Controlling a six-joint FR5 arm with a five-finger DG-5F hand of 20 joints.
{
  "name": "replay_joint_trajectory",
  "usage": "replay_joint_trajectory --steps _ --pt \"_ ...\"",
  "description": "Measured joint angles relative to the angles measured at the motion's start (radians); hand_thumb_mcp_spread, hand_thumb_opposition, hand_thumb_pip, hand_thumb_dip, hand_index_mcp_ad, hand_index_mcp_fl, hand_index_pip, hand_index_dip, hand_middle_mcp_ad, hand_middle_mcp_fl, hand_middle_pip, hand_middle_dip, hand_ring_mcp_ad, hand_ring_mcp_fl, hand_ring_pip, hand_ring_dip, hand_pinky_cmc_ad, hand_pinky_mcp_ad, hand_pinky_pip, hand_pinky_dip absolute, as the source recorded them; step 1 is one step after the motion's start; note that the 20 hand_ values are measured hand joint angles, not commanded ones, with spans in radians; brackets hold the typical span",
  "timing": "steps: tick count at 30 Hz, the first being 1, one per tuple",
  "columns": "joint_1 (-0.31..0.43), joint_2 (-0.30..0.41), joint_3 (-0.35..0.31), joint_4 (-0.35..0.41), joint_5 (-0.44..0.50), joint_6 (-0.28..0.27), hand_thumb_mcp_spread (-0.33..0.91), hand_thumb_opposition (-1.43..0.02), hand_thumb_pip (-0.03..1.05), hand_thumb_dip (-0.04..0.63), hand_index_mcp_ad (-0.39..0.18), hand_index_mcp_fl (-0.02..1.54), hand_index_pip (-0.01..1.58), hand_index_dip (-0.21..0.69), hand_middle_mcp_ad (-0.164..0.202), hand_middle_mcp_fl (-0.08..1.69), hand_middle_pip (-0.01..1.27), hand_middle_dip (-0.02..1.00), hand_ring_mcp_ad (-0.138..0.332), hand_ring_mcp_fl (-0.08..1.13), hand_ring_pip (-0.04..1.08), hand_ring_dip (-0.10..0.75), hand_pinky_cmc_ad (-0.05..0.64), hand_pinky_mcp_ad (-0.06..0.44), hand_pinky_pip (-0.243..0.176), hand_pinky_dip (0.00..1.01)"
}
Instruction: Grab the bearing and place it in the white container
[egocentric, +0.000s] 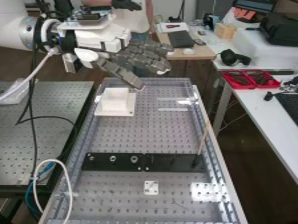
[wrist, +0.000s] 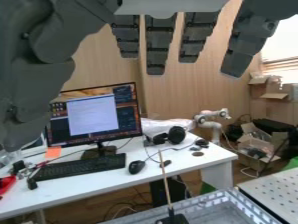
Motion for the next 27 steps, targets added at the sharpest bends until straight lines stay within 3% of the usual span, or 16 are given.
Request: replay_joint_trajectory --steps 12,17,20,27 --pt "0.000 -0.074 -0.163 0.215 0.144 0.096 0.30 -0.70 0.48 0.112 -0.065 0.03 0.09 0.033 0.010 0.15 0.13 0.25 0.093 0.00 0.10 0.119 0.363 0.316 -0.087 0.37" --pt "-0.009 -0.097 -0.201 0.272 0.166 0.104 0.30 -0.70 0.55 0.127 -0.070 0.05 0.12 0.024 0.012 0.14 0.13 0.27 0.093 0.00 0.10 0.119 0.363 0.316 -0.087 0.37" --pt "-0.016 -0.117 -0.207 0.283 0.174 0.106 0.29 -0.70 0.55 0.143 -0.072 0.05 0.22 0.024 0.012 0.13 0.13 0.27 0.093 0.00 0.10 0.119 0.363 0.312 -0.091 0.37" --pt "-0.034 -0.172 -0.212 0.304 0.175 0.130 0.32 -0.71 0.56 0.148 -0.103 0.05 0.67 0.021 0.012 0.01 0.13 0.27 0.089 0.00 0.09 0.119 0.363 0.312 -0.091 0.37"
